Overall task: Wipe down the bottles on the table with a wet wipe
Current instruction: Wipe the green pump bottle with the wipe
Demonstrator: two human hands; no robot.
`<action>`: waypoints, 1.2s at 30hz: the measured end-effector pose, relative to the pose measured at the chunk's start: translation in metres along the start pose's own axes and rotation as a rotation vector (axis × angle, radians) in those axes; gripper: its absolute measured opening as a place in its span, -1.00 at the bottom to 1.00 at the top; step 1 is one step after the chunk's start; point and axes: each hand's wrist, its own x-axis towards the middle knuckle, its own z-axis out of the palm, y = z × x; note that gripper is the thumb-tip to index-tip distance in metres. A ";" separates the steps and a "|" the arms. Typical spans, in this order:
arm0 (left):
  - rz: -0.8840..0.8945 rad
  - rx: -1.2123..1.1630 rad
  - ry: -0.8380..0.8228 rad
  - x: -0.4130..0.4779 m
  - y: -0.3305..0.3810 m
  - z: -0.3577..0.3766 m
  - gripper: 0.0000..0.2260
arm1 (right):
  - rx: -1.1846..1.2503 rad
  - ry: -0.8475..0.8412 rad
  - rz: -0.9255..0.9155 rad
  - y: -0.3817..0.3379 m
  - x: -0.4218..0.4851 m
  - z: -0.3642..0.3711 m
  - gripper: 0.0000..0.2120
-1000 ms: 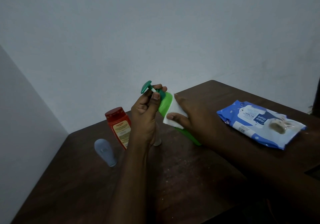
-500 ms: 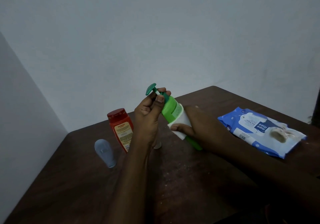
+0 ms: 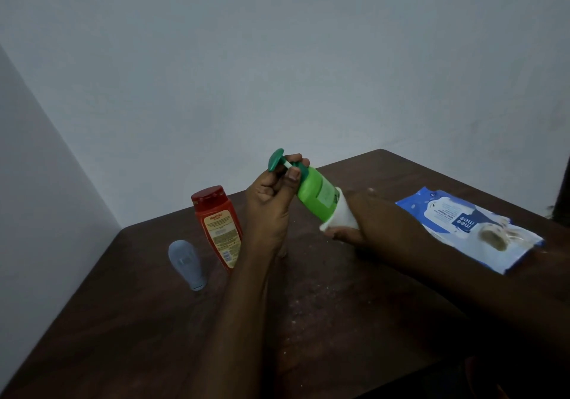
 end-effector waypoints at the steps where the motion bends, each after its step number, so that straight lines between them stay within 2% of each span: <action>1: 0.009 -0.003 0.003 0.002 0.000 -0.001 -0.70 | -0.083 -0.079 0.056 0.008 -0.002 0.004 -0.25; 3: 0.030 0.012 0.007 0.003 0.001 -0.003 -0.69 | -0.169 -0.231 0.153 0.020 -0.006 0.011 -0.21; 5: 0.041 0.023 0.001 0.004 0.001 -0.002 -0.69 | -0.132 -0.269 0.188 0.023 -0.009 0.011 -0.19; 11: 0.032 0.035 0.011 0.005 0.001 -0.006 -0.68 | -0.020 -0.087 -0.029 -0.009 0.005 -0.002 -0.24; 17: 0.030 0.064 0.006 0.003 0.003 -0.006 -0.67 | 0.268 0.089 -0.227 -0.035 0.030 -0.010 -0.27; 21: 0.018 0.083 -0.008 0.000 0.005 -0.004 -0.68 | 0.349 0.160 -0.199 -0.027 0.035 -0.002 -0.22; 23: 0.013 0.074 -0.014 -0.001 0.004 -0.002 -0.72 | 0.365 0.145 -0.163 -0.018 0.036 0.007 -0.12; 27: 0.023 0.055 0.011 0.000 0.000 -0.001 -0.74 | 0.261 0.091 -0.091 -0.004 0.031 0.016 0.03; 30: 0.020 0.047 0.039 0.001 -0.003 -0.002 -0.74 | 0.087 0.051 -0.023 0.006 0.023 0.018 0.02; 33: 0.025 0.062 0.051 0.000 -0.004 -0.003 -0.78 | -0.185 -0.015 0.055 0.017 0.018 0.024 -0.11; 36: 0.033 0.091 0.048 -0.001 -0.004 0.000 -0.79 | -0.300 -0.101 0.098 0.030 0.012 0.023 -0.10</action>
